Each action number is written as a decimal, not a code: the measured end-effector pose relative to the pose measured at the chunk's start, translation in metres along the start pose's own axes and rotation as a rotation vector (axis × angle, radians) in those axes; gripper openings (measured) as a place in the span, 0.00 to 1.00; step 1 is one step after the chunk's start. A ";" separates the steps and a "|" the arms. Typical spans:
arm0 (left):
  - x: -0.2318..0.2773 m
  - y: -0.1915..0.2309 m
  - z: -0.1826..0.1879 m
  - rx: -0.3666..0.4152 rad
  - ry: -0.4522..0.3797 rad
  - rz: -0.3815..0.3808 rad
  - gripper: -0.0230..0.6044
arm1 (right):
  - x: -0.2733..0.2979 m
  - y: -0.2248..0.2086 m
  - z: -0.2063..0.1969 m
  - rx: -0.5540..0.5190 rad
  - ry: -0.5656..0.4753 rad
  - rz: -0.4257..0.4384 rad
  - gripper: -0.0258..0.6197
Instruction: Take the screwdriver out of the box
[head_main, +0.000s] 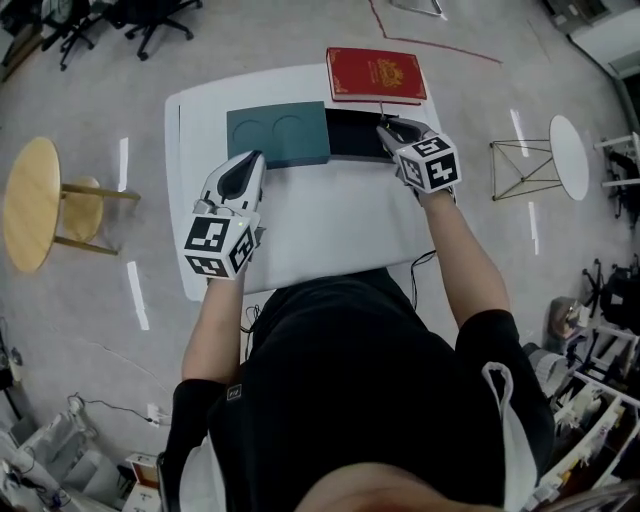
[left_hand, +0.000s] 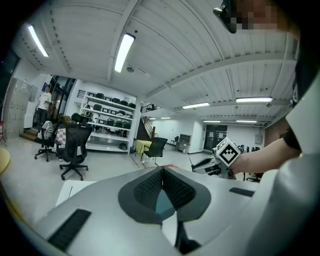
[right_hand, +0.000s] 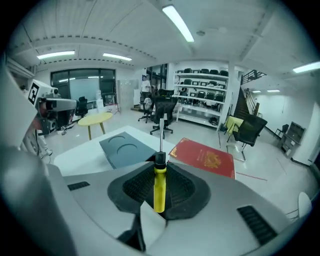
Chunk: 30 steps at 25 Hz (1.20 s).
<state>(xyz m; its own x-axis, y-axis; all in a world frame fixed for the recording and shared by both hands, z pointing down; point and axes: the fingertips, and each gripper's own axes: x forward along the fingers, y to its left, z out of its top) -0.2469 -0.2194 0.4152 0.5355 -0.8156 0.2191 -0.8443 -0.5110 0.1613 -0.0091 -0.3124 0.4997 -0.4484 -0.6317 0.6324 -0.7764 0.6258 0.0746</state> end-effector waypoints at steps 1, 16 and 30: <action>-0.002 -0.004 0.003 0.004 -0.006 -0.003 0.06 | -0.010 0.000 0.003 0.009 -0.022 -0.002 0.17; -0.009 -0.090 0.029 0.069 -0.022 0.061 0.06 | -0.166 -0.015 -0.007 0.177 -0.333 0.082 0.17; -0.028 -0.187 0.038 0.098 -0.031 0.161 0.06 | -0.271 -0.043 -0.028 0.177 -0.489 0.217 0.17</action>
<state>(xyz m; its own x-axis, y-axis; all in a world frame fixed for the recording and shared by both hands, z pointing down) -0.1046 -0.1110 0.3421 0.3933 -0.8963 0.2049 -0.9179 -0.3955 0.0318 0.1577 -0.1556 0.3465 -0.7267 -0.6617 0.1845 -0.6868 0.7056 -0.1745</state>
